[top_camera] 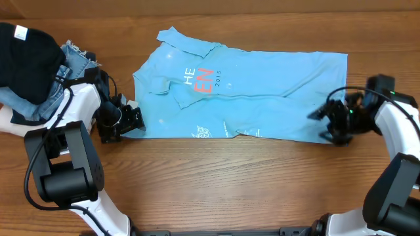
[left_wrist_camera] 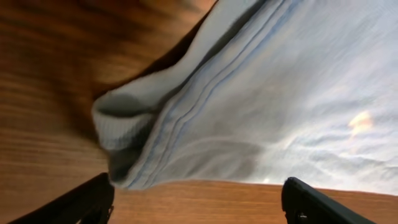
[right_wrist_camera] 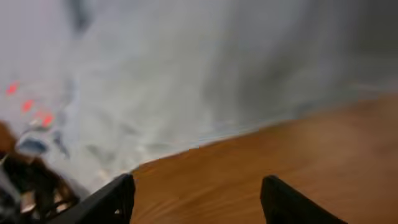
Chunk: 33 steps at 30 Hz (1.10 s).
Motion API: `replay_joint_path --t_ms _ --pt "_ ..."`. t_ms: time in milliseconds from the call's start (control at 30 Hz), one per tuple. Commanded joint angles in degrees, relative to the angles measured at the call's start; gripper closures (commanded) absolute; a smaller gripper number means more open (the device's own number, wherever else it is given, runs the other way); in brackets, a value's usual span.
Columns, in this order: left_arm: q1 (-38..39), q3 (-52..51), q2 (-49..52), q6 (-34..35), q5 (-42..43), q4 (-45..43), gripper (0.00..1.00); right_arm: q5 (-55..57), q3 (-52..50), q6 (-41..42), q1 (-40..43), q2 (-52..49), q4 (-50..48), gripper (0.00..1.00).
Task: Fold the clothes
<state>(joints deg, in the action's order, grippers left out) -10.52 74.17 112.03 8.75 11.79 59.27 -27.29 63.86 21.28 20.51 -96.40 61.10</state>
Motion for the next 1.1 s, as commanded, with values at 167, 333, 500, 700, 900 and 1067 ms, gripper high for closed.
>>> replay_joint_path --t_ms 167,333,500,700,900,1067 --pt "0.0 -4.2 0.6 -1.1 1.0 -7.1 0.62 11.3 -10.9 7.5 4.1 0.3 -11.4 0.3" --pt "-0.1 -4.3 0.6 -1.0 -1.9 -6.6 0.93 14.4 -12.8 10.5 4.2 0.2 -17.3 0.71" --pt "-2.8 -4.3 0.6 -1.0 -3.0 -5.7 0.96 23.8 -9.3 10.5 8.4 0.3 -12.4 0.96" --pt "-8.6 -4.3 0.6 -2.2 -0.6 -3.7 0.96 23.8 -6.6 10.3 10.2 0.3 -9.9 0.96" --pt "-8.9 -3.1 0.5 -3.0 0.3 4.4 0.9 27.9 -5.4 10.3 10.3 0.3 -3.8 0.96" --pt "-9.0 -2.4 -5.2 -3.0 0.5 8.8 0.43 28.3 -3.8 10.3 10.9 0.6 -1.4 0.33"
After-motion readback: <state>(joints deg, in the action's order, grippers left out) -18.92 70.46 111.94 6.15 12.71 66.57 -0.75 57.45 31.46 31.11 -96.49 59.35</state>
